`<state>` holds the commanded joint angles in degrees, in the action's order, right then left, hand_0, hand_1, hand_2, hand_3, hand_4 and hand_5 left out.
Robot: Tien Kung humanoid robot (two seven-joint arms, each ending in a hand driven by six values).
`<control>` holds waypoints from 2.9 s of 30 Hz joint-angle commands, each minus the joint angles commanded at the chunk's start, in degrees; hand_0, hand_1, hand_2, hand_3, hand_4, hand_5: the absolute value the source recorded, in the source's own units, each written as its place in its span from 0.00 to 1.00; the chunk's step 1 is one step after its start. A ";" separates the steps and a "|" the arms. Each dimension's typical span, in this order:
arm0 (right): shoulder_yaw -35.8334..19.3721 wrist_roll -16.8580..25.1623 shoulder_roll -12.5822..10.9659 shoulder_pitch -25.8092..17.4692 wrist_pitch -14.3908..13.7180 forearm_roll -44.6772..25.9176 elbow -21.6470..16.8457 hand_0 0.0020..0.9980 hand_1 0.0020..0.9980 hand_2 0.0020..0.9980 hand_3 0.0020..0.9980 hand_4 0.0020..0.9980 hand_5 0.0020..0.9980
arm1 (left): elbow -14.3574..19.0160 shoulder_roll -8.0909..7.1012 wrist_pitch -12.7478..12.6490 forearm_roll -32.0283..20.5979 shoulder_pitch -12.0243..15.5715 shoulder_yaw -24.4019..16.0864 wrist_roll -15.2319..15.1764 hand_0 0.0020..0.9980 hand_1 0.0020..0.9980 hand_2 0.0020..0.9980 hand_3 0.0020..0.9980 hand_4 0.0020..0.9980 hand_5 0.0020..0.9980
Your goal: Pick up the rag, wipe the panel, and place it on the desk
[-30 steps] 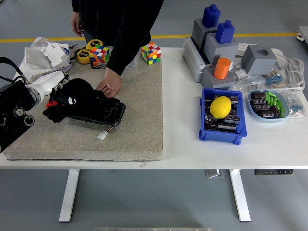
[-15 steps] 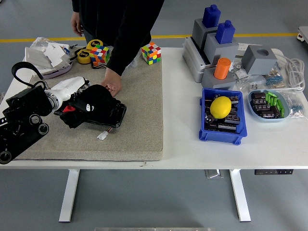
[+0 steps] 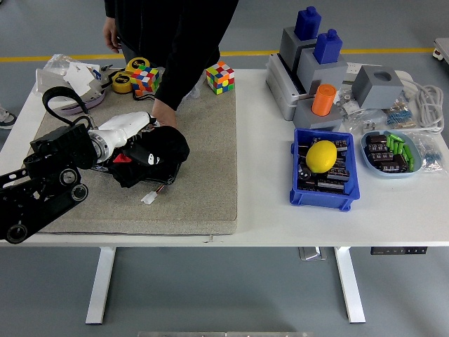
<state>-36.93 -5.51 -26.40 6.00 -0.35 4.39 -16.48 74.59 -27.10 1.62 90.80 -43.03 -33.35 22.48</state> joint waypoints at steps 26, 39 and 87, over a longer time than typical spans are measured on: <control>-1.23 -0.16 0.37 -0.11 -0.25 0.65 -0.18 0.73 0.68 0.69 0.59 1.00 0.51 | -6.90 -4.38 -1.43 -3.10 2.58 -3.44 -2.91 0.26 0.26 0.41 0.61 0.66 0.08; -1.84 -0.35 0.49 -0.40 -0.22 1.33 -0.42 0.73 0.68 0.68 0.59 1.00 0.51 | -10.31 -8.04 -1.55 -3.74 2.64 -4.72 -3.89 0.26 0.26 0.41 0.61 0.66 0.08; -2.08 -0.47 0.79 -0.86 -0.53 1.41 -0.57 0.73 0.68 0.68 0.59 1.00 0.51 | -16.50 -14.86 -2.79 -3.11 11.63 -17.71 -6.94 0.26 0.25 0.41 0.61 0.65 0.08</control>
<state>-39.01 -5.98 -25.61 5.14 -0.88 5.80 -17.05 58.09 -41.96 -1.16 87.68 -31.39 -51.06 15.54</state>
